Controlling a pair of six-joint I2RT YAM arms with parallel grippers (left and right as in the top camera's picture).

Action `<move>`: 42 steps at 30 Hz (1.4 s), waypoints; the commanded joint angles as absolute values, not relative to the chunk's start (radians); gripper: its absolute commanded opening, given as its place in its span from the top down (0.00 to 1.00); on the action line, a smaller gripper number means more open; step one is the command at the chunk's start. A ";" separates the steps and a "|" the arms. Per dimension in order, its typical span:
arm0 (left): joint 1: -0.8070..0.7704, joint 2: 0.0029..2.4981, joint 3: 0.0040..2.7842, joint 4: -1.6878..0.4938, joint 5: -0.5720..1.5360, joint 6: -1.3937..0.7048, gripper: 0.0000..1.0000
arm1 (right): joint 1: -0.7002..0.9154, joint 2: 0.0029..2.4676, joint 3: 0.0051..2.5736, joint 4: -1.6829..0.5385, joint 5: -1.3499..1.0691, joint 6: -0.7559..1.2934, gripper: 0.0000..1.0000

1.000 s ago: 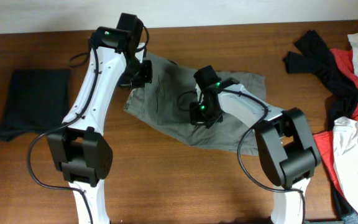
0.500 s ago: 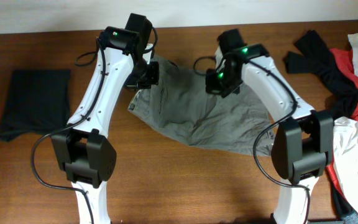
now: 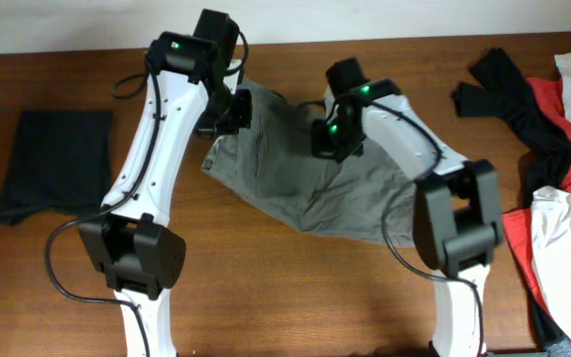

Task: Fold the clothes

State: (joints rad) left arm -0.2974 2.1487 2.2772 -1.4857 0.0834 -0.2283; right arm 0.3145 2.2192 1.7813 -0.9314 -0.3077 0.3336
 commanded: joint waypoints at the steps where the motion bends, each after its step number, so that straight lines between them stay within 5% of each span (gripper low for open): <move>1: -0.301 2.109 2.328 -1.490 0.094 -0.231 0.99 | 0.340 2.278 1.772 -0.908 -0.319 0.334 0.96; 18: -0.311 2.109 2.328 -1.489 0.094 -0.231 0.99 | 0.258 2.259 1.946 -1.008 -0.329 0.319 0.96; 42: -0.319 2.109 2.328 -1.494 0.090 -0.230 0.99 | 0.346 2.420 1.929 -0.699 -0.381 0.353 0.96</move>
